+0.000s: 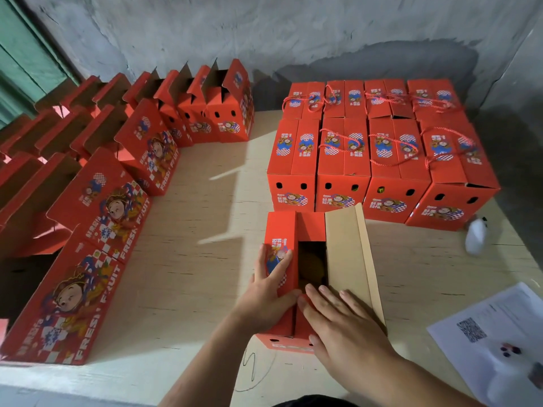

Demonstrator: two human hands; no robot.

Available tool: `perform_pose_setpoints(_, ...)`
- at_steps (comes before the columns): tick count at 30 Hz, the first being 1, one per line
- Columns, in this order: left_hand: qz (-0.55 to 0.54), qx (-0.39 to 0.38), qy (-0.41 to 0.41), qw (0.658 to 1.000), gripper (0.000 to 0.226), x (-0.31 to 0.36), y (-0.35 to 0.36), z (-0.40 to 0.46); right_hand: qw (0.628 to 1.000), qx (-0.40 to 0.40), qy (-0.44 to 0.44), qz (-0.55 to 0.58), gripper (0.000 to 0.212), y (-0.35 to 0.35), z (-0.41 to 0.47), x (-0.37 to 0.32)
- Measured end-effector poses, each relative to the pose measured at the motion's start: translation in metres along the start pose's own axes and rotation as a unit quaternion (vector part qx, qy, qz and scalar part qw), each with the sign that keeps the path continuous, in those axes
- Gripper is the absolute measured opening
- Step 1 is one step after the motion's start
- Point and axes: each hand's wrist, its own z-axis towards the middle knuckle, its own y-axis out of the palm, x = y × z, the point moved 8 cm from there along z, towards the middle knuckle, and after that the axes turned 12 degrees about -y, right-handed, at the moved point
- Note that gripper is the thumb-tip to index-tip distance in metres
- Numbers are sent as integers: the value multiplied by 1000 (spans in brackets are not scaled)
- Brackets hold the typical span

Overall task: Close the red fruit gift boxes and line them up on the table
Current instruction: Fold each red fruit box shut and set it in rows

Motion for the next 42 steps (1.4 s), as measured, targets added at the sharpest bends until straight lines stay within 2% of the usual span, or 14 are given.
perform_pose_setpoints(4, -61, -46, -33, 997, 57, 3, -4, 0, 1000, -13, 10, -22, 64, 6, 1, 1)
perform_pose_setpoints(7, 138, 44, -61, 988, 77, 8, -3, -7, 1000, 5, -2, -12, 68, -2, 1, -3)
perform_pose_setpoints(9, 213, 104, -63, 969, 84, 17, -2, -14, 992, 116, -12, 37, 53, -28, 0, 5)
perform_pose_setpoints(13, 238, 158, -10, 958, 75, 33, -2, -20, 920, 317, 157, 172, 48, -64, -24, 81)
perform_pose_setpoints(15, 256, 160, 6, 953, 73, 36, 0, -21, 846, 278, 292, 351, 57, -38, -21, 110)
perform_pose_setpoints(17, 261, 150, 7, 954, 74, 35, 3, -18, 772, 203, 332, 502, 64, -7, -1, 105)
perform_pose_setpoints(22, 292, 147, -11, 945, 75, 41, 2, -9, 758, 205, 297, 544, 67, 5, 47, 91)
perform_pose_setpoints(25, 280, 151, -28, 948, 64, 40, 3, -3, 819, 167, 313, 451, 72, 14, 65, 82)
perform_pose_setpoints(27, 264, 170, -16, 949, 64, 42, 0, -5, 831, 216, 316, 403, 69, 9, 73, 78)
perform_pose_setpoints(31, 262, 139, -46, 954, 65, 33, 4, 0, 800, 297, 314, 417, 54, 7, 75, 76)
perform_pose_setpoints(34, 219, 134, -41, 966, 60, 34, 4, 2, 767, 278, 344, 466, 58, 12, 68, 86)
perform_pose_setpoints(38, 16, 123, 5, 992, 65, 34, -24, -5, 774, 223, 323, 497, 58, 4, 59, 97)
perform_pose_setpoints(40, -194, 58, -4, 979, 64, 23, -39, -9, 824, 204, 315, 423, 61, -7, 45, 109)
perform_pose_setpoints(42, -381, -14, -12, 924, 62, 12, -47, -14, 922, 139, 315, 178, 72, -24, 31, 121)
